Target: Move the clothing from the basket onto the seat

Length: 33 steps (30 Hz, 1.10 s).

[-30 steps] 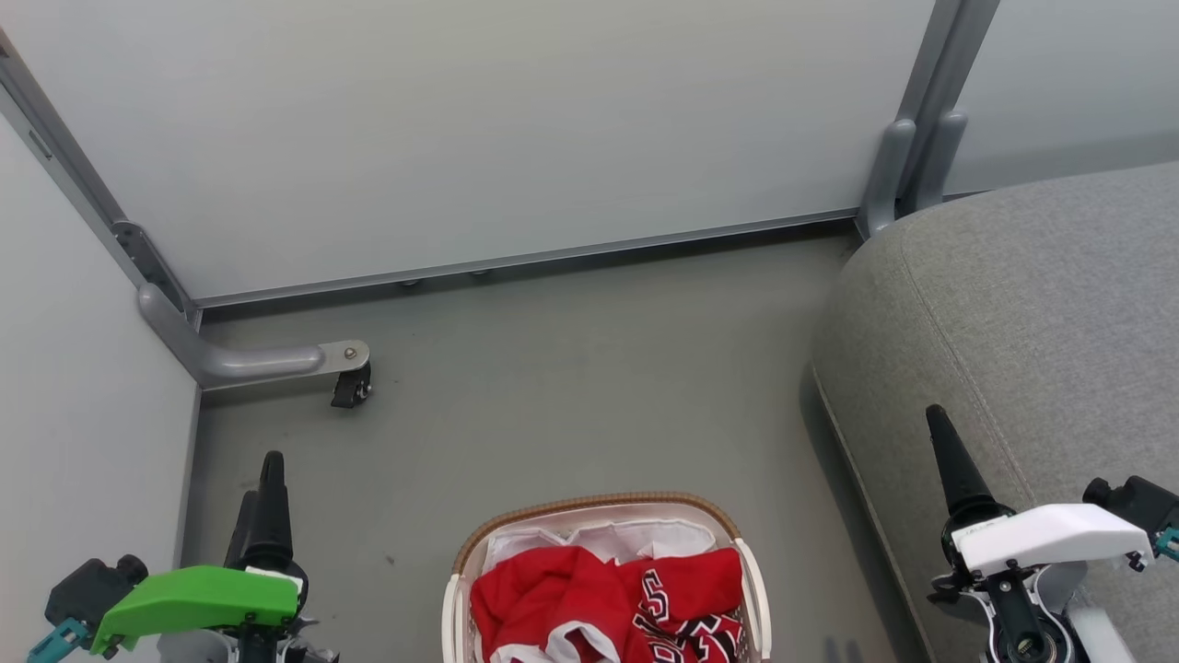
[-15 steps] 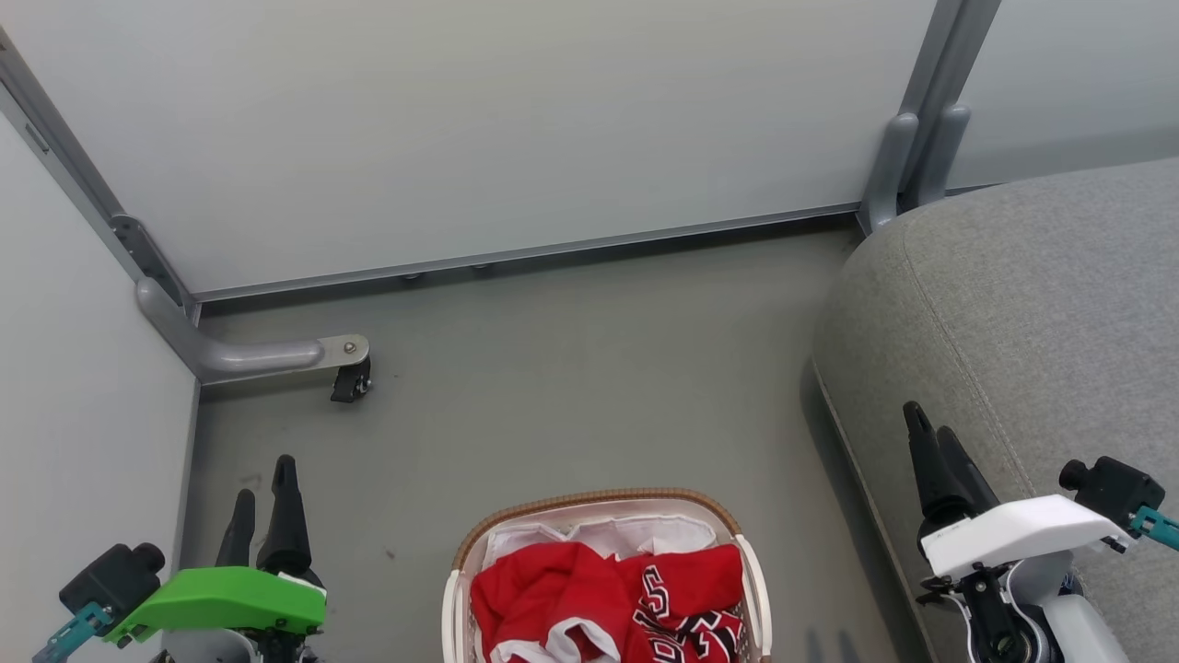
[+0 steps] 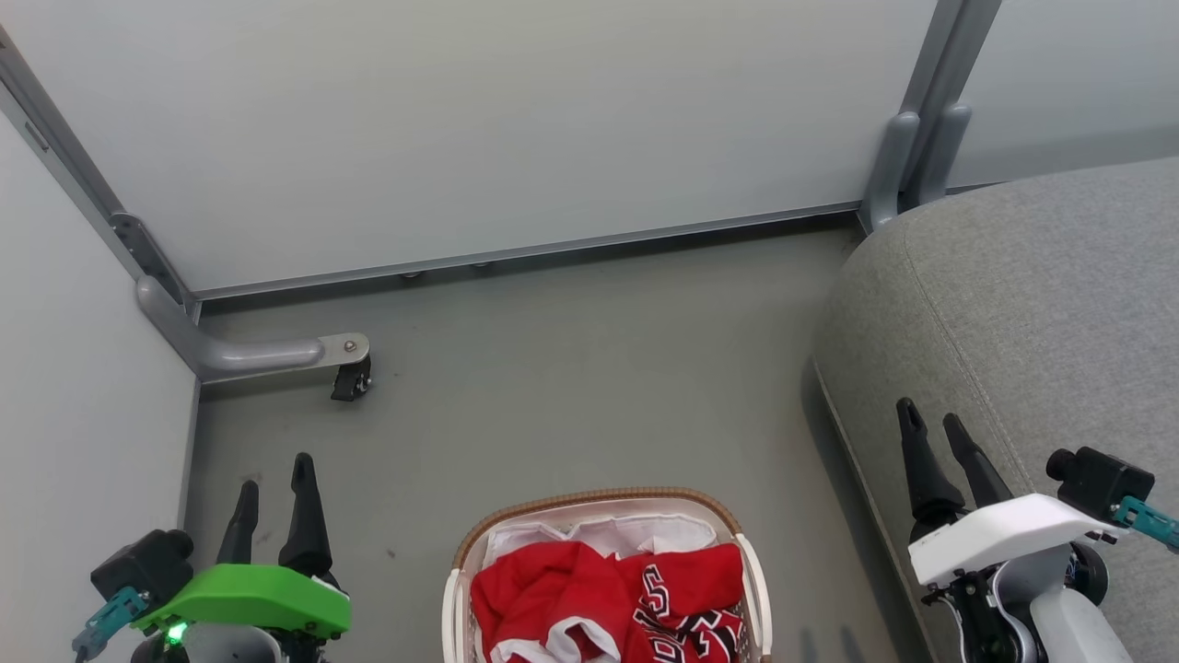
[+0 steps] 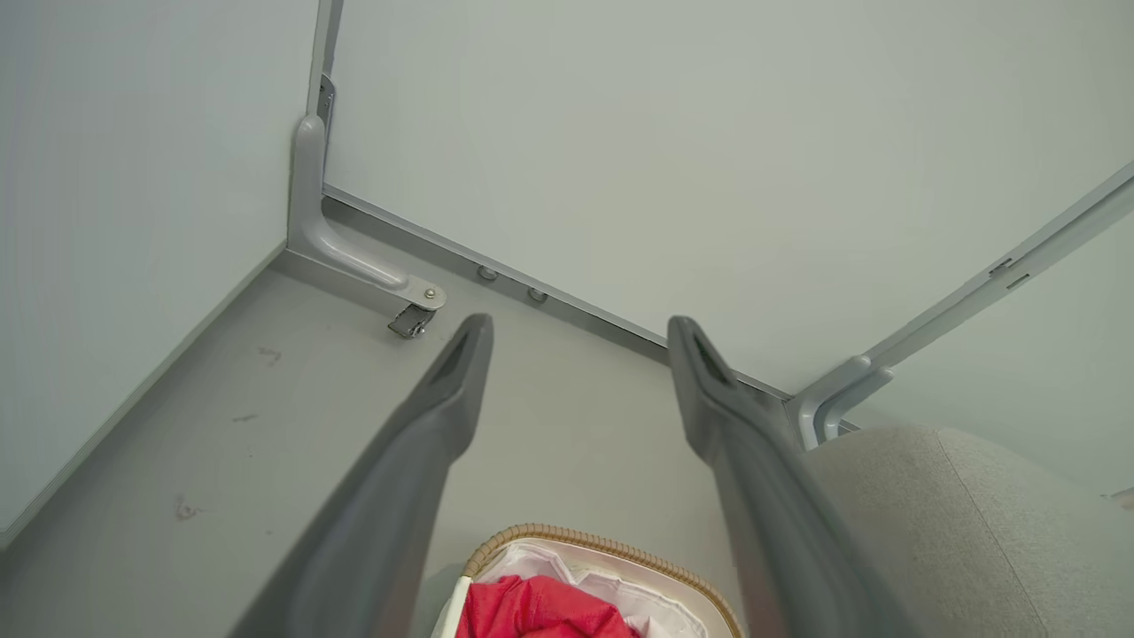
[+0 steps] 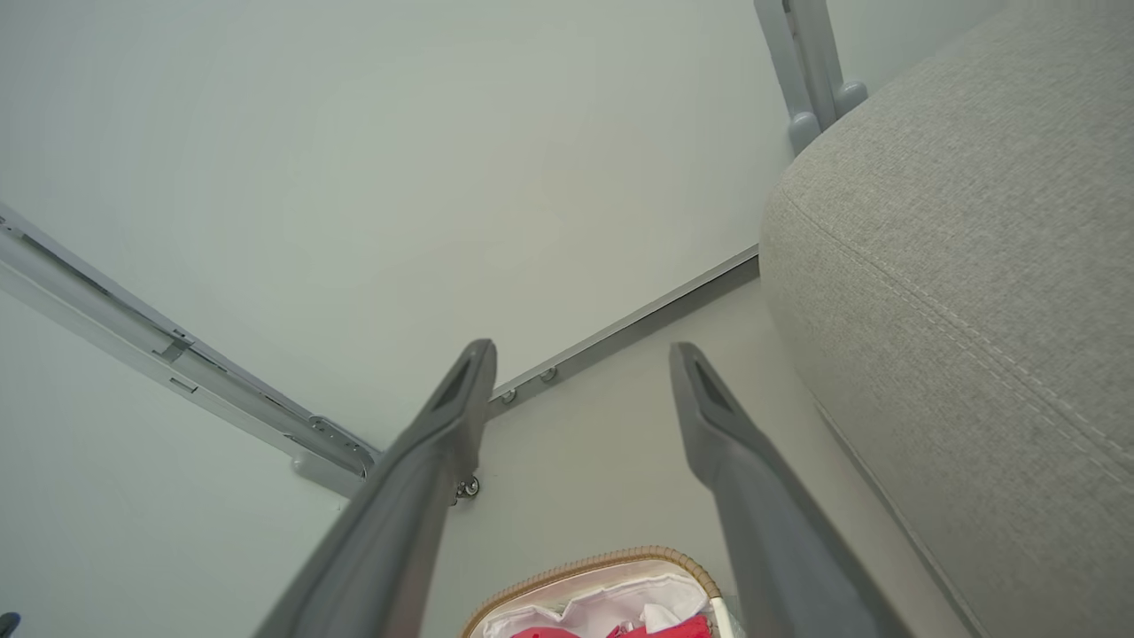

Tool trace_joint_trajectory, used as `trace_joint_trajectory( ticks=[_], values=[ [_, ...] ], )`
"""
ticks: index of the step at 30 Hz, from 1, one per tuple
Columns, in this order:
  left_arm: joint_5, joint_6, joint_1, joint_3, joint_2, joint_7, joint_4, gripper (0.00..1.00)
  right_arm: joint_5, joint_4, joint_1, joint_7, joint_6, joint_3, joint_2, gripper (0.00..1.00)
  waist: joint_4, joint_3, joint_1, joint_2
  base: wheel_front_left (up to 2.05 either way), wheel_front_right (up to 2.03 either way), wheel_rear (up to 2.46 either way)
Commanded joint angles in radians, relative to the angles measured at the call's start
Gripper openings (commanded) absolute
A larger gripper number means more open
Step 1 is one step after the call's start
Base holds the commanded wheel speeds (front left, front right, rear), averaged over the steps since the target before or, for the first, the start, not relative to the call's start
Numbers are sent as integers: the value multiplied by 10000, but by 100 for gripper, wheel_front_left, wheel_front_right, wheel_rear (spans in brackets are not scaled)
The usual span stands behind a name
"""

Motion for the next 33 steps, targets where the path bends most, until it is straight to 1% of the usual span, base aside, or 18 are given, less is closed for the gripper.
trace_joint_trajectory(
  ticks=[1, 15, 27, 33],
  values=[
    [354, 71, -125, -54, 95, -105, -114, 100, -344, -112, -193, -111, 3, -2, -18, 100, 2, -1, -1, 0, 0, 0, 0],
    [1983, 236, 58, -429, 162, -486, -44, 100, -2063, -32, -100, -492, 4, 96, 23, 100, -9, -77, -1, 0, 0, 0, 0],
    [3053, 317, 214, -596, 163, -776, 111, 100, -3238, 130, 32, -770, 5, 172, 44, 100, -34, -108, -1, 0, 0, 0, 0],
    [3468, 271, 333, -591, 125, -900, 170, 100, -3790, 179, 71, -907, 4, 201, 58, 100, -41, -117, -1, 0, 0, 0, 0]
  ],
)
